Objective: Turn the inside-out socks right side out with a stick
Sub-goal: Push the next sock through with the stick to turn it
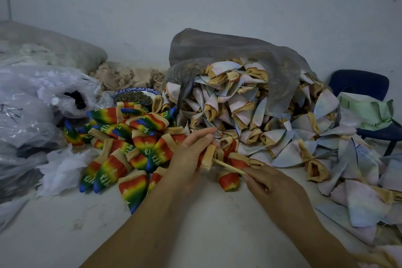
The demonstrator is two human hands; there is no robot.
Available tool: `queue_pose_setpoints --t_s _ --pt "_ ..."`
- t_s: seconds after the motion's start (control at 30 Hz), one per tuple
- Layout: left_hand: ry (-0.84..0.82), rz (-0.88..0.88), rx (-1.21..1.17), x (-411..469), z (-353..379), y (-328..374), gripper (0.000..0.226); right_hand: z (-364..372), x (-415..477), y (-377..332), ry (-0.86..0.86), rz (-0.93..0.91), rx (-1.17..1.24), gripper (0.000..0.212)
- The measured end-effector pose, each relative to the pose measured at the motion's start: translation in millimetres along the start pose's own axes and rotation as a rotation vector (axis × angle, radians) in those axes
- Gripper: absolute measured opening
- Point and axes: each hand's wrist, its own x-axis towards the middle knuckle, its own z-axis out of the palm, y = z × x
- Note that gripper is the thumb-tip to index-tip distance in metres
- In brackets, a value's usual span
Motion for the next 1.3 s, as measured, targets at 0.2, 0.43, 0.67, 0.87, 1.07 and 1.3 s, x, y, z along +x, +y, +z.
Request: queue_pose_setpoints --t_s 0.2,0.43,0.67,0.87,1.07,1.3 --pt "-0.013 -0.042 -0.209 1 6 -2 0.031 3 -1 -2 0.042 -0.007 0.019 0.026" --pt "-0.044 -0.201 -0.744 -5 21 -1 0.007 6 -3 -10 0.111 0.003 0.028 0.044" --pt "-0.086 -0.229 -0.844 -10 25 1 0.016 8 -2 -12 0.103 0.001 0.083 0.047" --pt "-0.089 -0.239 -0.79 -14 28 3 0.024 9 -1 -14 0.095 -0.014 0.066 0.051" --pt "0.043 -0.126 -0.502 -12 37 2 0.034 12 -1 -16 0.114 -0.001 0.114 0.038" --pt "0.216 0.037 -0.102 -11 41 1 0.039 18 -2 -18 0.126 -0.021 0.142 0.039"
